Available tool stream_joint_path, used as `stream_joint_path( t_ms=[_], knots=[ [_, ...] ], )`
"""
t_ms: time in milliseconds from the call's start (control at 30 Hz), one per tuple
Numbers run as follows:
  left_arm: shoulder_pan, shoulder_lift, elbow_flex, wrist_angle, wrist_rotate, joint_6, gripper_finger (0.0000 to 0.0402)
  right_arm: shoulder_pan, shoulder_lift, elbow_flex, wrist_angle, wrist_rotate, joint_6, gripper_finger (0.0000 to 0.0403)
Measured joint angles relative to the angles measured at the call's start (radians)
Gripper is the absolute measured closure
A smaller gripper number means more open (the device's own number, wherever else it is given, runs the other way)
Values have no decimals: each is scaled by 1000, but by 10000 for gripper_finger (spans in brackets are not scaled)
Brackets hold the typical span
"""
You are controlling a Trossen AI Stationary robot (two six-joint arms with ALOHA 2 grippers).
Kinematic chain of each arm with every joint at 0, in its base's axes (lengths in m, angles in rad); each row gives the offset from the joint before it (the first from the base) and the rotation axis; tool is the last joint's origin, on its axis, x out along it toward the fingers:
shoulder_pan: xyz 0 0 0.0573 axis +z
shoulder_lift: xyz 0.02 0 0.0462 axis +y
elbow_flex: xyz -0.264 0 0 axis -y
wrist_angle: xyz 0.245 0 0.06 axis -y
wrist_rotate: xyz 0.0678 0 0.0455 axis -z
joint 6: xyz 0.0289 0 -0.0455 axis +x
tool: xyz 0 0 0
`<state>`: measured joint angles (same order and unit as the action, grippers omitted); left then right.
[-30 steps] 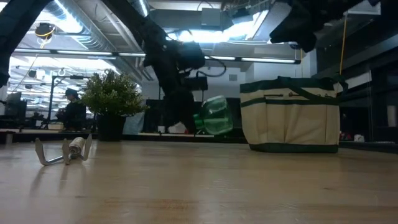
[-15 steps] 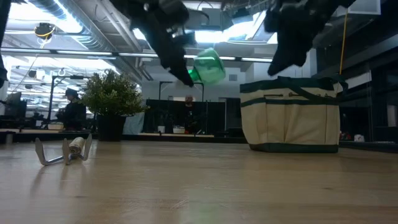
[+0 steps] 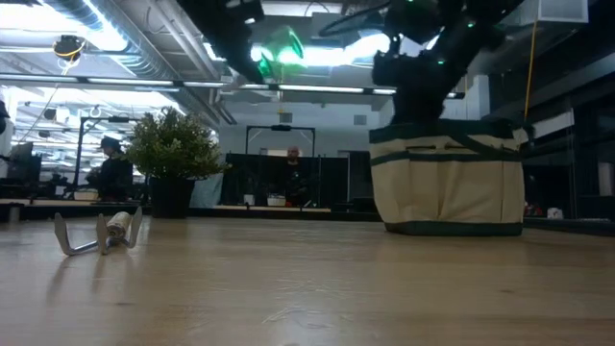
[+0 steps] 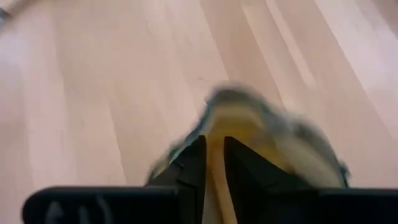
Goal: Pick & Place Garden tools in Gardening bag
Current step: Put the spray bottle into the gardening bag
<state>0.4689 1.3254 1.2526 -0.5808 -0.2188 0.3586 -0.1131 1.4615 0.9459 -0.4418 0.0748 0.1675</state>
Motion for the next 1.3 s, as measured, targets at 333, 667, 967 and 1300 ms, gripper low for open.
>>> stream_joint_path(
  t_ms=[333, 667, 967, 1300],
  knots=[
    [13, -97, 0, -5, -3, -16, 271, 0, 60, 0, 348, -105, -91, 343],
    [13, -98, 0, -29, -6, -45, 271, 0, 49, 0, 657, -234, -95, 343],
    [-33, -98, 0, -15, 21, -62, 271, -48, -134, 0, 663, -172, 55, 343],
    [-72, -98, 1, -15, 1, -61, 271, -126, -457, 0, 44, -180, 155, 343]
  ],
)
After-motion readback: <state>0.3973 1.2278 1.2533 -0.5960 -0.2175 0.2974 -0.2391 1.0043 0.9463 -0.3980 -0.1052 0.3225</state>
